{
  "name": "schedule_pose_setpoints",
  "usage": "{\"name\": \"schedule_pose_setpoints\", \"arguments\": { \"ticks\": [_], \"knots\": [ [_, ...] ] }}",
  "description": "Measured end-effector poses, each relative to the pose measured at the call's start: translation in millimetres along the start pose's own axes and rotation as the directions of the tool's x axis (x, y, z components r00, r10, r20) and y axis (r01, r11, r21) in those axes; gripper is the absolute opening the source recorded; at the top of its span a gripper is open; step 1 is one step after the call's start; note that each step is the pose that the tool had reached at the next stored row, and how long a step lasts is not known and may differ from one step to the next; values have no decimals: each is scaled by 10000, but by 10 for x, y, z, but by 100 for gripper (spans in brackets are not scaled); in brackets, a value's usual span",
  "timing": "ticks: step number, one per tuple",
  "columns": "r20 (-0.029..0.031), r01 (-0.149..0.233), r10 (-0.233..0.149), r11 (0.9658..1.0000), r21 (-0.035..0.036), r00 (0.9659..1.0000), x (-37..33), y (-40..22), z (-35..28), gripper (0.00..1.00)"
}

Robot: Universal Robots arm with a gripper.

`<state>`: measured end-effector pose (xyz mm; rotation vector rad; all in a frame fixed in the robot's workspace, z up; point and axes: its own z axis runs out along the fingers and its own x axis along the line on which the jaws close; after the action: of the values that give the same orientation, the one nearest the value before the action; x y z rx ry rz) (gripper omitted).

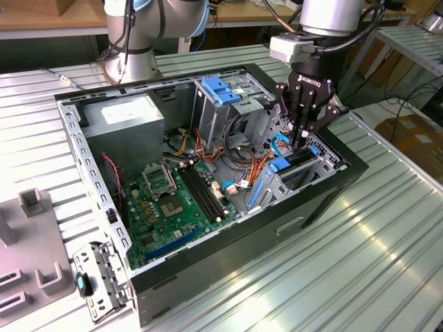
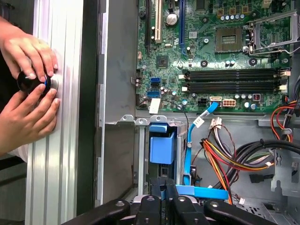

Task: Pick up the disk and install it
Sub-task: 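Insert the first disk wire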

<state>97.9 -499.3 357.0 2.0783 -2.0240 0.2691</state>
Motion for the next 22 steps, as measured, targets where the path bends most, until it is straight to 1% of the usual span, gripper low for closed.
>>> {"name": "schedule_pose_setpoints", "arguments": {
  "ticks": [5,6,7,8,9,10,11,12,13,17,18,21,22],
  "knots": [
    [3,0,0,10000,0,10000,0,0,1,16],
    [17,0,0,10000,1,10000,0,0,1,16],
    [84,2,-2,10000,3,10000,1,4,2,16],
    [367,18,-19,10000,16,9993,10,22,5,16],
    [634,43,-45,10000,32,9980,17,33,9,16],
    [764,58,-61,10000,41,9971,27,35,11,16],
    [872,69,-73,10000,50,9962,39,35,16,16],
    [973,87,-93,9999,63,9952,88,39,34,16],
    [1009,112,-119,9999,76,9948,144,43,57,16],
    [1009,118,-126,9999,85,9948,169,43,69,16],
    [1010,113,-124,9999,118,9948,171,43,73,16],
    [1008,81,-112,9995,316,9948,171,50,80,16],
    [1024,77,-111,9994,341,9947,171,56,81,16]
  ]
}}
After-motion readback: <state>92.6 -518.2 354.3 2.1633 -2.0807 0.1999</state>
